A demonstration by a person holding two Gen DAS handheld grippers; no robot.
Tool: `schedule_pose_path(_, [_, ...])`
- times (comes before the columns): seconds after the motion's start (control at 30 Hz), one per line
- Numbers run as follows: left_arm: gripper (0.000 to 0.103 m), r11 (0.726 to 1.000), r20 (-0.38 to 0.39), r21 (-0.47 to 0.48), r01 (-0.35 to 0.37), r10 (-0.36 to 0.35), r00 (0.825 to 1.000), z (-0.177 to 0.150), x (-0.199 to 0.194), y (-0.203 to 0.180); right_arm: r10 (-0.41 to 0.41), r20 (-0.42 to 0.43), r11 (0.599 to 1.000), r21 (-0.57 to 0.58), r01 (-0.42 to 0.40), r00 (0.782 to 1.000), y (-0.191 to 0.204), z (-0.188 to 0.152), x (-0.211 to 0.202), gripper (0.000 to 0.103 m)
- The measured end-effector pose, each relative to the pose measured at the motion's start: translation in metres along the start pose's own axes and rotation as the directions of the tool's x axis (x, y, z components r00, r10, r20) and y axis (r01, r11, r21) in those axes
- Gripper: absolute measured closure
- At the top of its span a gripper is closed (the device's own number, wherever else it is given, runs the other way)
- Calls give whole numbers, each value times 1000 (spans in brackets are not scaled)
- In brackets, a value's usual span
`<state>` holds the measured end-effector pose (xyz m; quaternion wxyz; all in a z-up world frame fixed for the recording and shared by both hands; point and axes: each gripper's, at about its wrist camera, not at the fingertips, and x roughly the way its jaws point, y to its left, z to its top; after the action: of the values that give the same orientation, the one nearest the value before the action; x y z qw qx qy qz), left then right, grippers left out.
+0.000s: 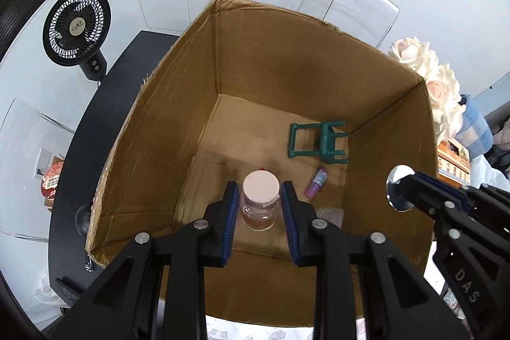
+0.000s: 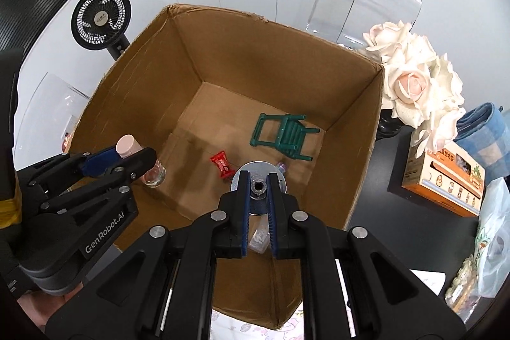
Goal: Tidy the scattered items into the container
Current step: 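Open both tools to drop the disc and glass bottle into the box, then move both tools back over the mat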
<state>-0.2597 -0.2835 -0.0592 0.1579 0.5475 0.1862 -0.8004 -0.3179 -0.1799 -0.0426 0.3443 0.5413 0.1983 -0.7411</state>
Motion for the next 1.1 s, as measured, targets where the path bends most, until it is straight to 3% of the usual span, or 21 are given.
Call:
schedule_pose_path(0.13, [76,1000,4,18,-12,12,1000,-1,-4,-1,-9,-16,1000,3,9,1000,1,-4,0,92])
schedule_pose_path(0.17, [75,1000,5,23,-17,17,1000,-1,-5,-2,-17,-13,1000,5,17,1000,1,-6,0,87])
schedule_pose_path(0.2, [73,999,2,27,-18,18,1000,-1,-6,-2,-21,-6,1000,9,21,1000,0,-8,-1,64])
schedule_pose_path(0.27, [55,999,12,31,-33,33,999,-2,-10,-2,-22,5,1000,20,22,1000,-2,-11,-2,34])
schedule_pose_path(0.33, [46,998,30,31,-53,52,998,-3,-16,0,-27,10,999,26,27,1000,-5,-15,-4,24])
schedule_pose_path(0.4, [38,997,44,25,-69,68,997,-4,-21,4,-31,19,998,52,30,999,-11,-19,-8,3])
schedule_pose_path(0.43, [30,997,52,22,-75,73,996,-5,-24,6,-27,26,998,61,25,999,-14,-21,-10,0])
schedule_pose_path(0.47, [20,997,61,24,-76,75,995,-5,-27,7,-16,34,998,60,14,999,-16,-23,-13,0])
schedule_pose_path(0.57, [7,997,82,28,-76,74,994,-7,-35,9,-6,53,998,58,3,999,-19,-31,-21,0])
schedule_pose_path(0.87, [1,995,116,56,-78,71,991,-27,-64,-9,13,114,998,63,-20,993,-32,-67,-59,0])
schedule_pose_path(1.1, [1,991,141,114,-74,58,988,-59,-79,-56,-8,138,992,123,-9,990,-73,-117,-89,0])
